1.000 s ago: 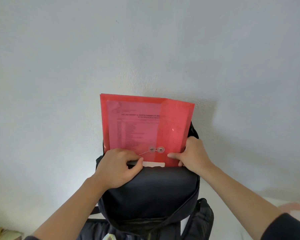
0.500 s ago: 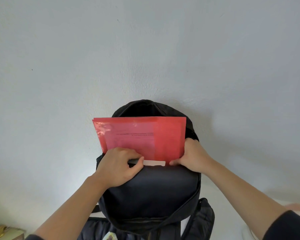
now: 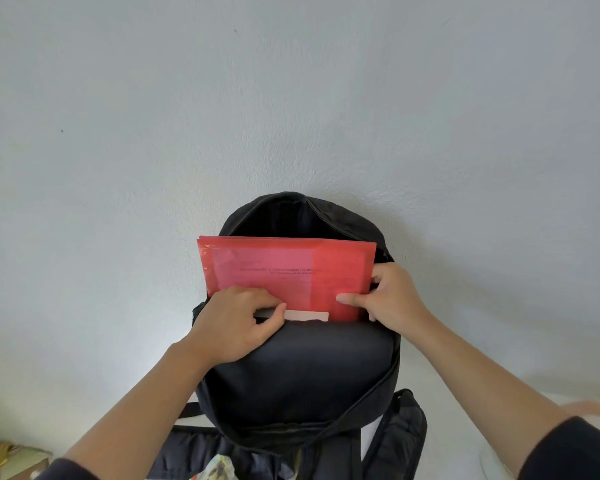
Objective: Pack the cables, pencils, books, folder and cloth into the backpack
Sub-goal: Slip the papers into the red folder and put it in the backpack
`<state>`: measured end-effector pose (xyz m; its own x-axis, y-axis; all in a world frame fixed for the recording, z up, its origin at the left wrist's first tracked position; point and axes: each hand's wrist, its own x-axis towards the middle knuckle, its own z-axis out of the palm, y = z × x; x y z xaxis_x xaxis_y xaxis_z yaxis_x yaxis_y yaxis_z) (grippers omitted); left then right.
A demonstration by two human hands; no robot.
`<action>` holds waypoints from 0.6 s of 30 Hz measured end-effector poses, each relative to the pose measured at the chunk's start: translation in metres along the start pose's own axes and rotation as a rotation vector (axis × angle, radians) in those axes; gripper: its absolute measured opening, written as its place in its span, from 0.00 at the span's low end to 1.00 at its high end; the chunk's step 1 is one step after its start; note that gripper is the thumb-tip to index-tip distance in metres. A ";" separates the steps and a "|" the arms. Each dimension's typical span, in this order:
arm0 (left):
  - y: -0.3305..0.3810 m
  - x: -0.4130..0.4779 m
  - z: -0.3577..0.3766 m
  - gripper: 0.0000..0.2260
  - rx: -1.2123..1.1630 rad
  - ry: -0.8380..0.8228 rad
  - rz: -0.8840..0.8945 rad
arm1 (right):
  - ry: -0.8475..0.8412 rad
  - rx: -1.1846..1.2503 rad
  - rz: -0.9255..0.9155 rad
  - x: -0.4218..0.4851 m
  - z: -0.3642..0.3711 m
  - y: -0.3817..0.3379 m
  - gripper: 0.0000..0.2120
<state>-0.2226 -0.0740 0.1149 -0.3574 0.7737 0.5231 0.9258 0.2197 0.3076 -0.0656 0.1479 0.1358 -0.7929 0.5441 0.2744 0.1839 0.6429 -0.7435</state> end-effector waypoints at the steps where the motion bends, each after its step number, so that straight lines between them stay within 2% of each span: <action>1: -0.001 0.000 0.000 0.19 0.000 -0.004 0.000 | 0.041 0.011 -0.014 -0.001 0.004 0.002 0.09; 3: -0.001 0.001 0.000 0.19 0.004 -0.008 0.004 | 0.066 -0.055 -0.036 -0.002 0.008 0.003 0.10; 7: -0.002 0.004 0.001 0.19 0.008 0.008 0.011 | 0.014 -0.207 0.014 0.009 0.009 0.000 0.20; 12: 0.003 0.006 -0.001 0.23 0.003 -0.027 0.059 | -0.029 -0.279 0.049 0.014 0.003 -0.002 0.27; 15: 0.009 -0.001 -0.005 0.27 0.061 -0.158 0.075 | 0.003 -0.054 0.076 0.007 -0.003 -0.002 0.20; 18: 0.015 -0.007 -0.005 0.30 0.140 -0.206 0.098 | 0.176 0.129 0.006 -0.010 0.008 -0.002 0.14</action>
<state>-0.2071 -0.0792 0.1195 -0.2461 0.8966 0.3681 0.9678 0.2067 0.1435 -0.0630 0.1367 0.1294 -0.6763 0.6408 0.3632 0.1036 0.5709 -0.8145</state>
